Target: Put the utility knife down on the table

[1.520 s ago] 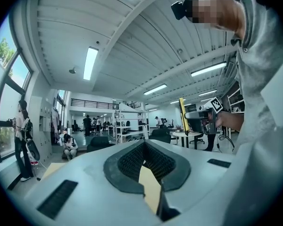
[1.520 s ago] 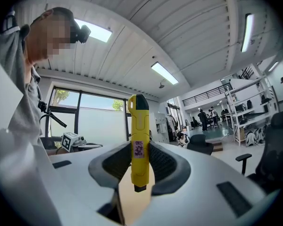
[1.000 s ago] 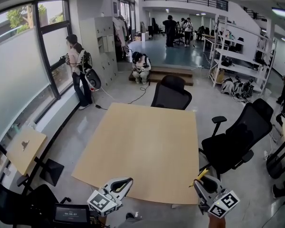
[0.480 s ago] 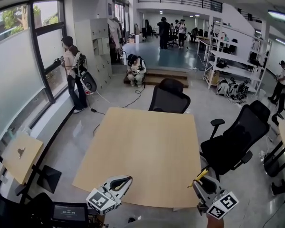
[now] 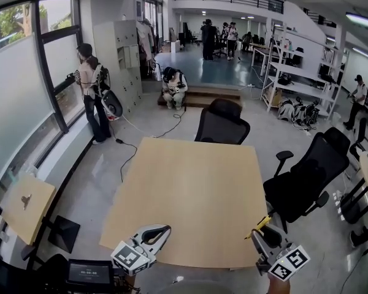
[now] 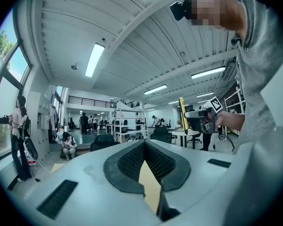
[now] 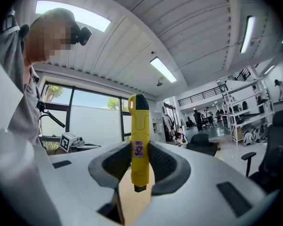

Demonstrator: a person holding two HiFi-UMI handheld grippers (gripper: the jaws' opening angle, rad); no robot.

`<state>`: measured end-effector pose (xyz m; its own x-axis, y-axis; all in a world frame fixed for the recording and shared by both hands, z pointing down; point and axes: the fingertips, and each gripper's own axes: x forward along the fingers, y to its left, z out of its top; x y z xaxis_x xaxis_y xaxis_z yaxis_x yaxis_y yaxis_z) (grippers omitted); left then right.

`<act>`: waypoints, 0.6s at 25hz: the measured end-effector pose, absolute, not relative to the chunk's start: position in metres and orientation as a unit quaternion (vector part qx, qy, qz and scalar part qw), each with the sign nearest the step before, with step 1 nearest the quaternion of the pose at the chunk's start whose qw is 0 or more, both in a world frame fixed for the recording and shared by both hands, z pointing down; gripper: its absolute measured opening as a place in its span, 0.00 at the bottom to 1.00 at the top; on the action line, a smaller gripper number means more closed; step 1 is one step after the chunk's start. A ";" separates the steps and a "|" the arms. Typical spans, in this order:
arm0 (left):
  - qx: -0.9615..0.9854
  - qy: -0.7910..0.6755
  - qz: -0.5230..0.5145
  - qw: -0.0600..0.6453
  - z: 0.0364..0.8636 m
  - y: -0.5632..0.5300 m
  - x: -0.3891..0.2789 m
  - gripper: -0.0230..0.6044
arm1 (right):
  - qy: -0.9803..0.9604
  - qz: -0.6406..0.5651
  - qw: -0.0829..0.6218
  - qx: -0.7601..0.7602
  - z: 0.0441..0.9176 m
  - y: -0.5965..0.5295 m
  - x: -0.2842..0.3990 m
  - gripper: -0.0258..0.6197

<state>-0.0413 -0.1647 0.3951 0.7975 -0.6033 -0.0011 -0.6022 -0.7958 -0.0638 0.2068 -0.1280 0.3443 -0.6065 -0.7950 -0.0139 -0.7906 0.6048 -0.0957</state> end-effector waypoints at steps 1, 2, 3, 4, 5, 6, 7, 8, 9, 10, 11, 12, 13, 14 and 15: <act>-0.948 0.317 -0.009 0.029 0.397 -0.167 -0.047 0.04 | 0.895 -0.040 0.025 -0.444 0.346 -0.130 0.201 0.22; -0.949 0.315 -0.008 0.028 0.398 -0.168 -0.053 0.04 | 0.894 -0.040 0.023 -0.445 0.346 -0.131 0.195 0.22; -0.949 0.313 -0.006 0.027 0.399 -0.169 -0.058 0.04 | 0.894 -0.041 0.020 -0.446 0.347 -0.131 0.189 0.22; -0.950 0.311 -0.005 0.026 0.401 -0.170 -0.064 0.04 | 0.893 -0.041 0.017 -0.447 0.348 -0.132 0.182 0.22; -0.950 0.310 -0.003 0.024 0.402 -0.172 -0.069 0.04 | 0.893 -0.041 0.015 -0.448 0.349 -0.132 0.177 0.22; -0.951 0.309 -0.002 0.023 0.404 -0.173 -0.074 0.04 | 0.893 -0.041 0.014 -0.448 0.349 -0.133 0.172 0.22; -0.951 0.308 -0.001 0.022 0.405 -0.175 -0.077 0.04 | 0.893 -0.041 0.012 -0.448 0.349 -0.134 0.168 0.22; -0.951 0.308 0.001 0.020 0.406 -0.177 -0.079 0.04 | 0.893 -0.041 0.010 -0.448 0.349 -0.136 0.164 0.22; -0.952 0.307 0.001 0.019 0.406 -0.179 -0.081 0.04 | 0.893 -0.041 0.007 -0.448 0.349 -0.138 0.162 0.22; -0.952 0.305 0.002 0.017 0.406 -0.181 -0.082 0.04 | 0.893 -0.041 0.006 -0.449 0.348 -0.140 0.160 0.22; -0.953 0.304 0.003 0.016 0.406 -0.183 -0.083 0.04 | 0.893 -0.041 0.005 -0.449 0.347 -0.143 0.158 0.22; -0.953 0.304 0.003 0.014 0.407 -0.186 -0.084 0.04 | 0.893 -0.041 0.004 -0.449 0.346 -0.146 0.156 0.22; -0.953 0.304 0.003 0.012 0.409 -0.189 -0.086 0.04 | 0.892 -0.042 0.003 -0.449 0.347 -0.149 0.154 0.22; -0.952 0.305 0.002 0.009 0.411 -0.192 -0.088 0.04 | 0.892 -0.043 0.002 -0.449 0.348 -0.152 0.153 0.22; -0.952 0.305 0.001 0.007 0.412 -0.194 -0.090 0.04 | 0.893 -0.045 0.001 -0.449 0.349 -0.154 0.151 0.22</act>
